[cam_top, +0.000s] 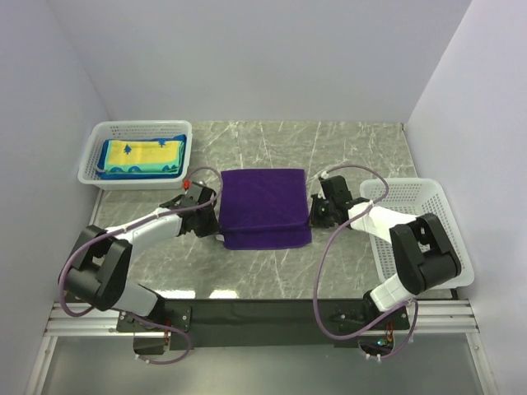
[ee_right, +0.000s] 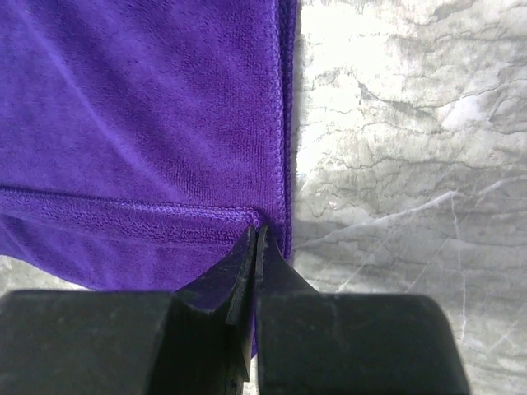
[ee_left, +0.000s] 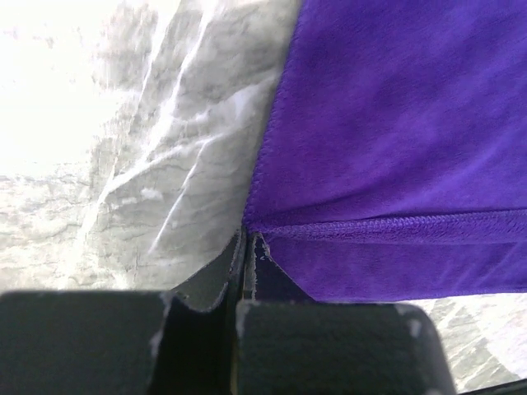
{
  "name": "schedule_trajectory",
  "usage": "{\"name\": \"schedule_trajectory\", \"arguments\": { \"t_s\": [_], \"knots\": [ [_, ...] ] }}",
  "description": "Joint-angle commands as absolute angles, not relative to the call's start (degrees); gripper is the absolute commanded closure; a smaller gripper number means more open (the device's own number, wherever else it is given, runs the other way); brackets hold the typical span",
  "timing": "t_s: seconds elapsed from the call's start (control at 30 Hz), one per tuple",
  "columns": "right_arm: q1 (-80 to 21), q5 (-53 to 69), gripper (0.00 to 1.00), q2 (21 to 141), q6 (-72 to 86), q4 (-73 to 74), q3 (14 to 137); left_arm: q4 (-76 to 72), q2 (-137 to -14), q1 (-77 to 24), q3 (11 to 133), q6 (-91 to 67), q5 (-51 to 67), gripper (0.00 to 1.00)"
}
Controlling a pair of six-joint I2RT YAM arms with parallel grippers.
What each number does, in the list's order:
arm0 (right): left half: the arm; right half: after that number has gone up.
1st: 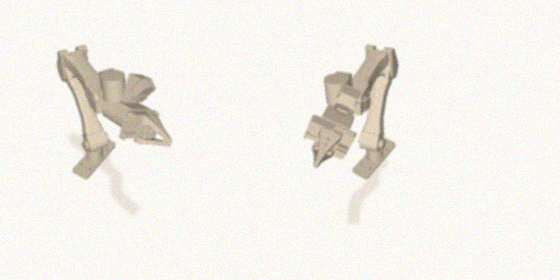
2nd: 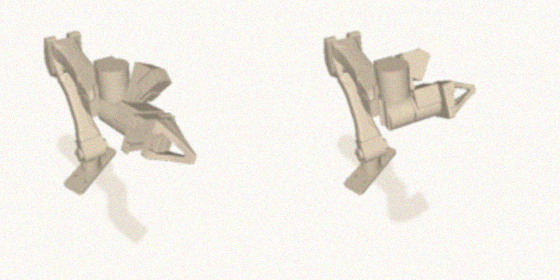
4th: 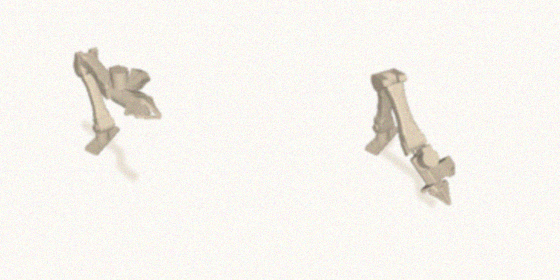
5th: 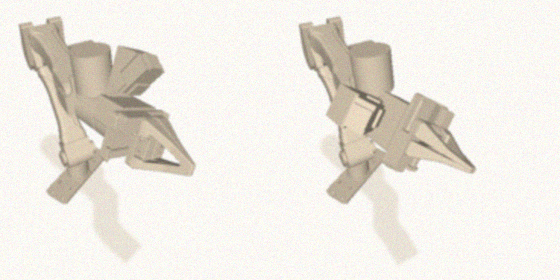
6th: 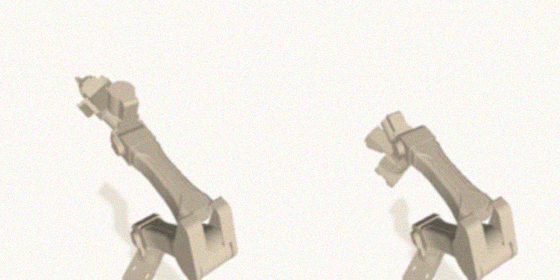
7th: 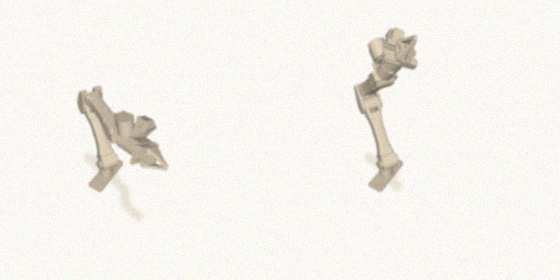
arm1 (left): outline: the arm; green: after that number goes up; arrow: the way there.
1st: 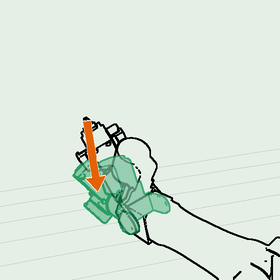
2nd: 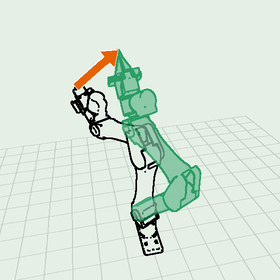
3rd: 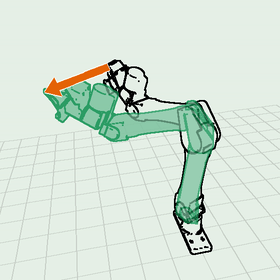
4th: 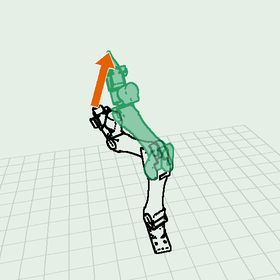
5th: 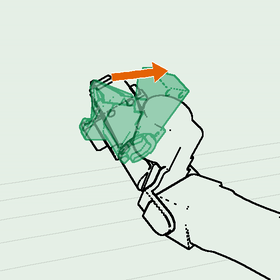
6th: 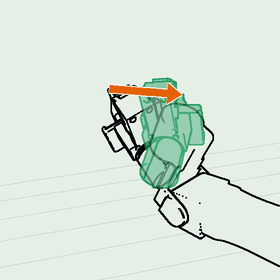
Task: Fold and stack the towels
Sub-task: Fold the towel
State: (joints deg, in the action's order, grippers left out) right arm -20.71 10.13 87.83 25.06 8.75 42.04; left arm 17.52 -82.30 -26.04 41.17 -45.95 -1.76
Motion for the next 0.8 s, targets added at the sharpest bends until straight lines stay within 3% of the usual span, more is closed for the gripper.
{"name": "schedule_trajectory", "arguments": {
  "t_s": [0.0, 0.37, 0.6, 0.77],
  "knots": [
    [-20.3, 5.2, 1.00, 83.7, 23.5, 12.1, 45.4, 22.9, -79.2, -25.9, 46.1, -44.6, -8.4, 0.99],
    [-20.3, 1.8, 1.00, 73.3, 21.2, 20.8, 52.2, 31.5, -73.0, -27.6, 56.5, -43.4, -9.2, 0.99],
    [-20.5, 5.0, 1.00, 67.8, 22.2, 19.6, 44.0, 31.3, -67.2, -30.2, 51.9, -45.1, -7.6, 0.99],
    [-20.4, 6.7, 1.00, 69.9, 23.1, 16.2, 38.6, 26.8, -69.9, -31.2, 44.5, -46.6, -6.5, 0.99]
  ]
}}
